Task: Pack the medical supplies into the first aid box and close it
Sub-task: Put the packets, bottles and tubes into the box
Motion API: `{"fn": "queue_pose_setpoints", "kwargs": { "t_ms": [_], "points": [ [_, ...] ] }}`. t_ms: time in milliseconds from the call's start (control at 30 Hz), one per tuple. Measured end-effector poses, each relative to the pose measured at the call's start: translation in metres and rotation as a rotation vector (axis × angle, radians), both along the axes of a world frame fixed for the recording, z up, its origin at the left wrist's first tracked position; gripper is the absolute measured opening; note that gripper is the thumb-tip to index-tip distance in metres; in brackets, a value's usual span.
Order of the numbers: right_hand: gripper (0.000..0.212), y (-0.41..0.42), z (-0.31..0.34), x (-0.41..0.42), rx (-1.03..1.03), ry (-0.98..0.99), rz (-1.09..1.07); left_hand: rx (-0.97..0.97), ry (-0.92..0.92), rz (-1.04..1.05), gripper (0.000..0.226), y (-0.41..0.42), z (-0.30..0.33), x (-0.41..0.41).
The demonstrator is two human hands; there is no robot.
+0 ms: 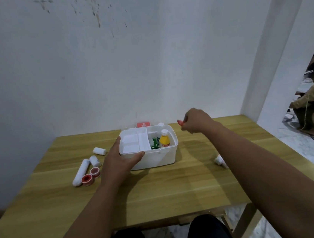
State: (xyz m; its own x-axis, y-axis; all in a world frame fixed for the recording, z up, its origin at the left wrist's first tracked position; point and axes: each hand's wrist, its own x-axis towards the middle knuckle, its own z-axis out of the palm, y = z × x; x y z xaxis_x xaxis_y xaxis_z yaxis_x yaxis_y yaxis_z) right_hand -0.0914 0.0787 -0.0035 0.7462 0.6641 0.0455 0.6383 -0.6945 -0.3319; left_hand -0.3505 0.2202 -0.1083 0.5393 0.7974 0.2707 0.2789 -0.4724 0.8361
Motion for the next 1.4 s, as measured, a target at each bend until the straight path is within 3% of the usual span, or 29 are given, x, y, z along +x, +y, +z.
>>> {"fn": "queue_pose_setpoints", "kwargs": {
  "t_ms": [67, 200, 300, 400, 567, 733, 867, 967, 1133, 1400],
  "points": [
    [0.027, 0.006, 0.018, -0.005, 0.147, 0.069, 0.055, 0.007, -0.003, 0.005, 0.102, 0.000, -0.001, 0.000],
    [0.035, 0.021, 0.040, -0.028, 0.338, 0.191, 0.206, 0.009, -0.013, 0.003, 0.098, -0.002, 0.000, 0.001],
    [0.028, 0.031, 0.044, -0.050, 0.255, 0.210, 0.326, 0.008, -0.015, -0.002, 0.098, -0.001, 0.000, 0.001],
    [0.023, 0.043, 0.036, -0.066, 0.039, 0.101, 0.399, 0.006, -0.001, 0.003, 0.100, 0.000, -0.001, 0.001],
    [0.015, 0.061, 0.015, -0.081, -0.245, -0.092, 0.400, 0.028, -0.016, 0.004, 0.098, 0.000, -0.001, 0.002],
    [0.018, 0.074, -0.003, -0.087, -0.380, -0.177, 0.370, 0.021, -0.036, 0.006, 0.097, -0.002, 0.001, 0.000],
    [0.022, 0.075, -0.011, -0.088, -0.409, -0.243, 0.367, 0.030, -0.045, -0.001, 0.095, -0.003, 0.002, 0.000],
    [0.006, 0.076, -0.018, -0.084, -0.457, -0.199, 0.384, 0.028, -0.034, 0.008, 0.098, -0.001, 0.001, 0.000],
    [0.018, 0.073, -0.022, -0.075, -0.461, -0.059, 0.362, 0.040, -0.034, -0.015, 0.094, -0.002, 0.002, -0.002],
    [0.014, 0.067, 0.003, -0.075, -0.248, -0.018, 0.331, 0.021, -0.003, -0.002, 0.104, 0.000, 0.000, -0.001]
  ]
}}
